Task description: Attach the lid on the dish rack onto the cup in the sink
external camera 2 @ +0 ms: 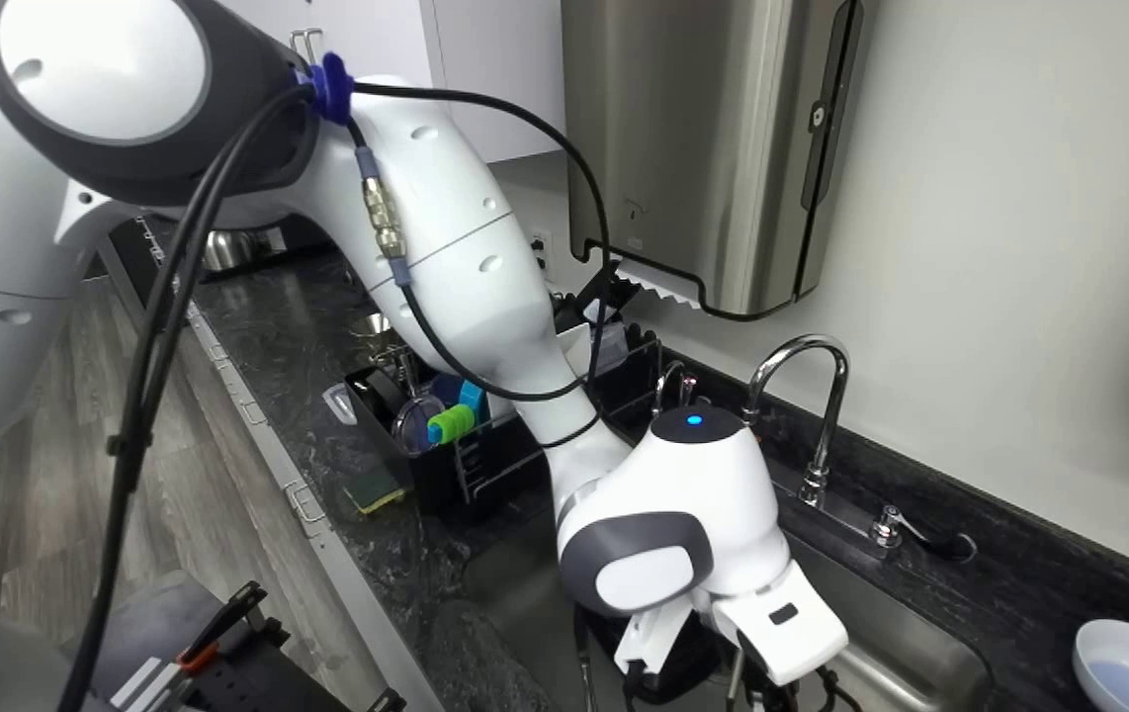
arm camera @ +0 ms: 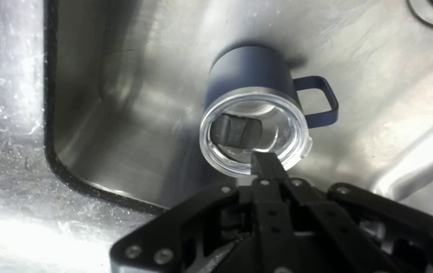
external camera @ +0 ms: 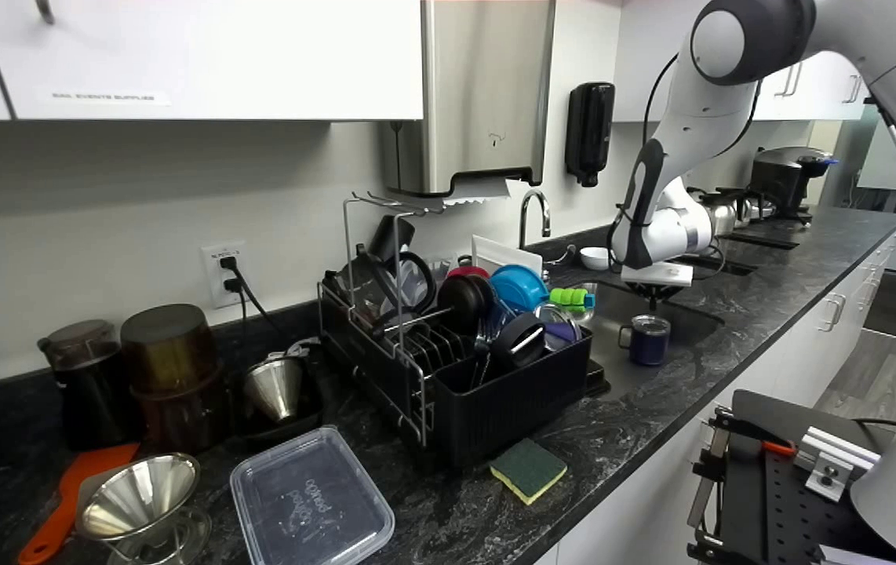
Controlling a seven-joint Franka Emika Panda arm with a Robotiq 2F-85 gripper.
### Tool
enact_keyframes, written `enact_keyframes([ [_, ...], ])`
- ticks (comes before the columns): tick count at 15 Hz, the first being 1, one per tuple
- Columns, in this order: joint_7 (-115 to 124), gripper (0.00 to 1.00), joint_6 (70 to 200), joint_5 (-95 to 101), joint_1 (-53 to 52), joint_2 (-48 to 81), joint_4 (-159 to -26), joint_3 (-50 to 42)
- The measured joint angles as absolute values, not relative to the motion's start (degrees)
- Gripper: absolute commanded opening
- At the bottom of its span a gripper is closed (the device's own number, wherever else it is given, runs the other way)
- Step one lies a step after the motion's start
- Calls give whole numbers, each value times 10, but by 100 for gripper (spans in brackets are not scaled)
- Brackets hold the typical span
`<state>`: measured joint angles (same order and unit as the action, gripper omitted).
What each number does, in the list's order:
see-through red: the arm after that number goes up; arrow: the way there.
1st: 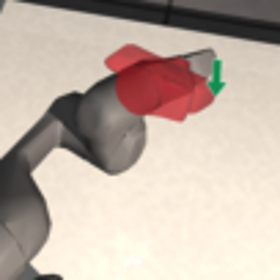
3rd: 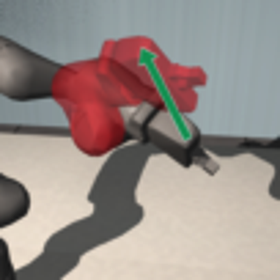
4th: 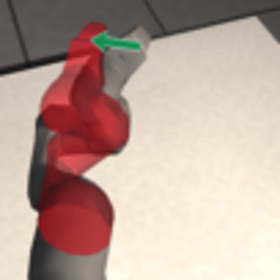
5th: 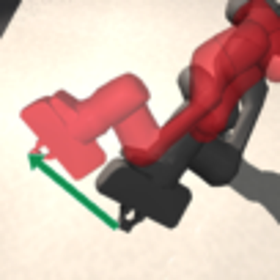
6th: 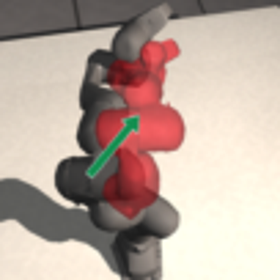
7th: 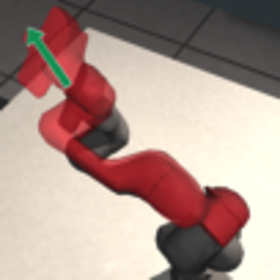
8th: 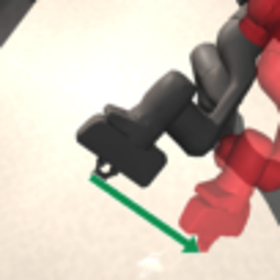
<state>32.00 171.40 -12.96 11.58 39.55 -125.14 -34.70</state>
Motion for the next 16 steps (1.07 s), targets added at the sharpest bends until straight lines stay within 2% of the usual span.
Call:
enact_keyframes([
  [7, 254, 0, 1713, -117, 100, 331, -1291, -360],
  [16, 209, 0, 1705, -36, 25, 266, -1360, -439],
])
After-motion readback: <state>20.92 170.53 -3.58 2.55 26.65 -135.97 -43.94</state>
